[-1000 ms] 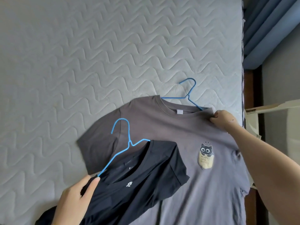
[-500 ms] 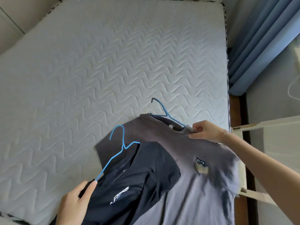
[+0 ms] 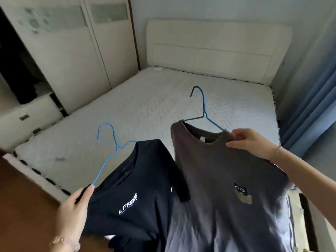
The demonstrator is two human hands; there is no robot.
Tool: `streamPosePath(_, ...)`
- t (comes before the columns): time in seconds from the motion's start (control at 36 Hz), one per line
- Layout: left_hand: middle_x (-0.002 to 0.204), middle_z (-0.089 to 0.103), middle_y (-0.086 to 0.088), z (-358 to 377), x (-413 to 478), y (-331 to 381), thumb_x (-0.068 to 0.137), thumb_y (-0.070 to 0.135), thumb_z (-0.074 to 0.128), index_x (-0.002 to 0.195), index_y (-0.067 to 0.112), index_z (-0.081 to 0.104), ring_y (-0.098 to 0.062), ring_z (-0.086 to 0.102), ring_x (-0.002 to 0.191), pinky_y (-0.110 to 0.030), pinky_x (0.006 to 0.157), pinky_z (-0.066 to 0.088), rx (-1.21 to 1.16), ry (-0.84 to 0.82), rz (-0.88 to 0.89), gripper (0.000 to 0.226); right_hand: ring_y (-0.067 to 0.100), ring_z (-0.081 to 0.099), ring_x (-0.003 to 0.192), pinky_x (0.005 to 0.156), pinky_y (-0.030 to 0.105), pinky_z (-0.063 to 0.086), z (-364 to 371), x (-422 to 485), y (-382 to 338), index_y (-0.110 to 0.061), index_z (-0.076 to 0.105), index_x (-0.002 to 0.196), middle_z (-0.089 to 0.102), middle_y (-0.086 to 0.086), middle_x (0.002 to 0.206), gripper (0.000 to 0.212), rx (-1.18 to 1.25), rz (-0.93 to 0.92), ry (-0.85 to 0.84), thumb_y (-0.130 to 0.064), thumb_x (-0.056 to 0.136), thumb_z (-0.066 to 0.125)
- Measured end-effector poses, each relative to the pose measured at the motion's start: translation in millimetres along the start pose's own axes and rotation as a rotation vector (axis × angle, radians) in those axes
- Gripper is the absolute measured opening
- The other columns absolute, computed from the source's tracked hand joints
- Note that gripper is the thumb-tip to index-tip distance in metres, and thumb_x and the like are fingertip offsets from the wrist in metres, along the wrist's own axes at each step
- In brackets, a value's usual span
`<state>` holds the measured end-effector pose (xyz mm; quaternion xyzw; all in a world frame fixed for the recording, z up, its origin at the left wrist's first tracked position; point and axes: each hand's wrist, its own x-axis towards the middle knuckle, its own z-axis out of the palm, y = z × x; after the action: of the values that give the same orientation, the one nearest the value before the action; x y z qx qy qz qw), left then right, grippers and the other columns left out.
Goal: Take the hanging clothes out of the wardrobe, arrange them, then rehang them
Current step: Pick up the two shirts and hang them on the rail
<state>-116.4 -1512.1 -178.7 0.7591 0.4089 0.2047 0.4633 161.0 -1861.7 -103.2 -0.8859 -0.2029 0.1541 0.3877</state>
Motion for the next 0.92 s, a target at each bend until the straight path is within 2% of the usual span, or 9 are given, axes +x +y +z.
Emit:
streamPosePath(0.08, 0.073, 0.058, -0.001, -73, -7, -14, 0.089, 0.032, 0.061, 0.079, 0.017, 0.064, -0.027, 0.051, 0.086, -0.035, 0.073, 0.036, -0.1, 0.084, 0.036, 0.019, 0.004, 0.039, 0.048, 0.047, 0.013, 0.032, 40, -21, -72, -0.004, 0.049, 0.068, 0.047, 0.006, 0.063, 0.024, 0.023, -0.085, 0.003, -0.01, 0.083, 0.066)
streamPosePath(0.17, 0.07, 0.047, -0.014, -141, -13, -32, 0.087, 0.036, 0.063, 0.071, 0.003, 0.048, -0.034, 0.043, 0.08, -0.033, 0.064, 0.029, -0.161, 0.199, 0.015, 0.039, 0.004, 0.037, 0.046, 0.043, 0.012, 0.031, 89, -36, -138, -0.008, 0.043, 0.063, 0.046, -0.003, 0.055, 0.03, 0.09, -0.168, 0.001, -0.009, 0.083, 0.066)
streamPosePath(0.28, 0.092, 0.056, -0.001, -220, -22, -66, 0.088, 0.035, 0.062, 0.076, 0.021, 0.056, -0.02, 0.048, 0.092, -0.035, 0.081, 0.037, -0.244, 0.317, -0.017, 0.019, 0.011, 0.044, 0.051, 0.055, 0.024, 0.036, 161, -48, -213, -0.015, 0.044, 0.058, 0.049, -0.002, 0.053, 0.034, 0.144, -0.252, -0.032, -0.011, 0.083, 0.066)
streamPosePath(0.42, 0.073, 0.055, -0.003, -305, -37, -117, 0.087, 0.039, 0.062, 0.069, 0.012, 0.058, -0.021, 0.047, 0.073, -0.035, 0.067, 0.038, -0.263, 0.489, -0.041, 0.032, 0.005, 0.05, 0.046, 0.05, 0.02, 0.042, 247, -64, -285, -0.011, 0.051, 0.061, 0.055, -0.01, 0.049, 0.026, 0.213, -0.33, -0.118, -0.011, 0.084, 0.066)
streamPosePath(0.47, 0.056, 0.049, 0.005, -335, -49, -133, 0.087, 0.038, 0.062, 0.066, 0.009, 0.058, -0.02, 0.041, 0.063, -0.034, 0.064, 0.034, -0.271, 0.56, -0.057, 0.035, 0.013, 0.056, 0.057, 0.054, 0.022, 0.045, 281, -70, -307, 0.002, 0.057, 0.074, 0.061, 0.007, 0.062, 0.019, 0.205, -0.339, -0.176, -0.013, 0.084, 0.065)
streamPosePath(0.56, 0.043, 0.021, 0.007, -371, -69, -156, 0.087, 0.033, 0.062, 0.052, 0.013, 0.031, -0.014, 0.019, 0.053, -0.032, 0.059, 0.018, -0.297, 0.65, -0.091, 0.051, 0.023, 0.058, 0.067, 0.06, 0.03, 0.047, 327, -76, -335, 0.01, 0.058, 0.088, 0.063, 0.029, 0.08, 0.025, 0.21, -0.362, -0.26, -0.014, 0.085, 0.065)
streamPosePath(0.72, 0.044, 0.023, 0.008, -420, -88, -204, 0.087, 0.031, 0.061, 0.053, 0.01, 0.029, -0.009, 0.021, 0.05, -0.033, 0.058, 0.02, -0.263, 0.809, -0.195, 0.051, 0.031, 0.06, 0.068, 0.067, 0.042, 0.05, 415, -75, -375, 0.01, 0.056, 0.084, 0.065, 0.031, 0.083, 0.027, 0.184, -0.378, -0.408, -0.016, 0.084, 0.066)
streamPosePath(0.78, 0.053, 0.03, -0.003, -434, -88, -227, 0.085, 0.036, 0.061, 0.06, 0.001, 0.037, -0.02, 0.027, 0.057, -0.034, 0.059, 0.026, -0.24, 0.885, -0.249, 0.05, 0.032, 0.058, 0.069, 0.071, 0.045, 0.05, 453, -70, -392, 0.012, 0.055, 0.085, 0.063, 0.035, 0.087, 0.028, 0.155, -0.379, -0.485, -0.015, 0.084, 0.065)
streamPosePath(0.92, 0.051, 0.029, -0.002, -466, -73, -271, 0.081, 0.045, 0.06, 0.058, 0.008, 0.033, -0.023, 0.028, 0.055, -0.035, 0.056, 0.027, -0.169, 0.979, -0.376, 0.051, 0.024, 0.054, 0.069, 0.061, 0.03, 0.042, 557, -49, -426, 0.016, 0.056, 0.091, 0.061, 0.035, 0.089, 0.03, 0.089, -0.416, -0.638, -0.013, 0.085, 0.063)
